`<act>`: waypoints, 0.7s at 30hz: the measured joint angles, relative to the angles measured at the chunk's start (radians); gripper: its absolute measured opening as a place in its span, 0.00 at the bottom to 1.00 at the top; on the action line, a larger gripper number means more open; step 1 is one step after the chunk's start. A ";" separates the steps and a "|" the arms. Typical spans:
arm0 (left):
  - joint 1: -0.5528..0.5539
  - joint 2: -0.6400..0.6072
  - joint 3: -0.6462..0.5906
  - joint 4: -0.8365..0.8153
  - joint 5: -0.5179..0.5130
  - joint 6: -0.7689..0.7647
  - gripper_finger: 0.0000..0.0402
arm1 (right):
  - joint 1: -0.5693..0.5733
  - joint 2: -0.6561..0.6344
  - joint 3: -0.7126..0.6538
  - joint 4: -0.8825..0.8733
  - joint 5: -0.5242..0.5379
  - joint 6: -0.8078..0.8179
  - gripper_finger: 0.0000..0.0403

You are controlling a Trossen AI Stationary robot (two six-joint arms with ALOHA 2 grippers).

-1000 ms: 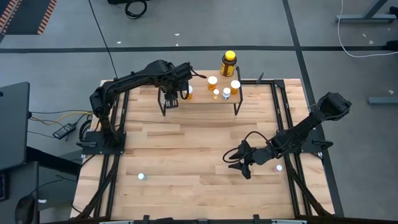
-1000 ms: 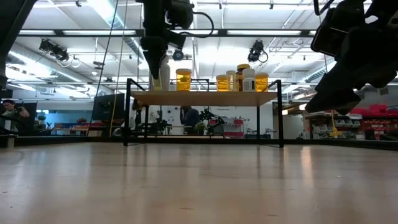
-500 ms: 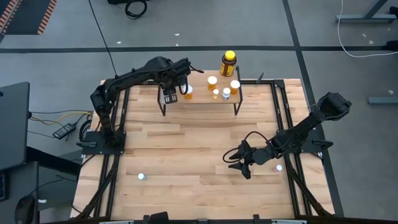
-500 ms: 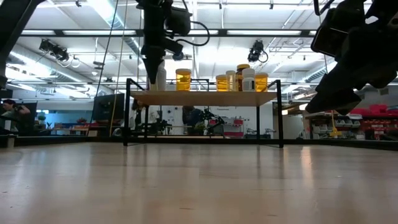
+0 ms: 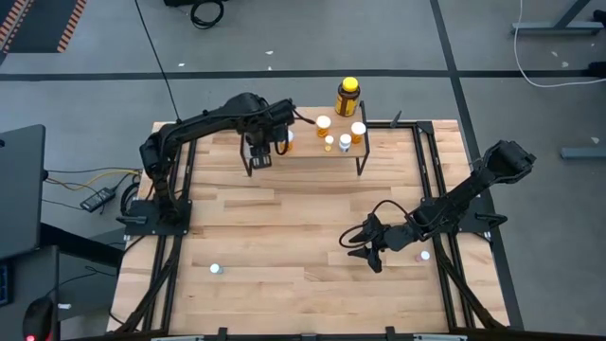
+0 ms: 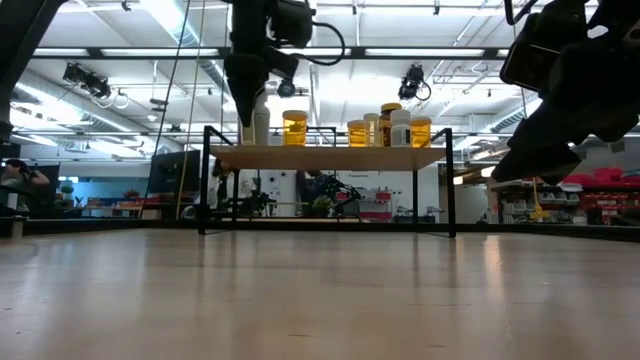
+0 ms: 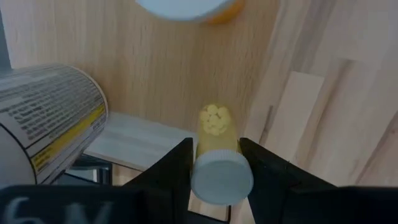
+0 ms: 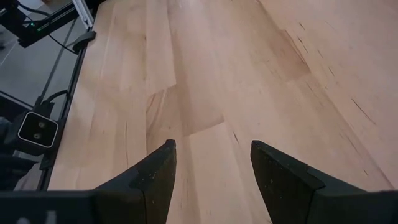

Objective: Pick and place medicine bottles onto shelf by color
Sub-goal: Put the small yellow medicine bottle on the shelf

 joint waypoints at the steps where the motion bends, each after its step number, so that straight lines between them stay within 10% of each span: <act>1: 0.001 0.000 0.000 -0.004 0.000 -0.001 0.32 | 0.000 0.000 0.000 0.000 0.000 0.000 0.53; 21: 0.003 0.000 0.002 -0.003 -0.048 -0.053 0.52 | 0.000 0.000 0.000 0.000 0.000 0.001 0.53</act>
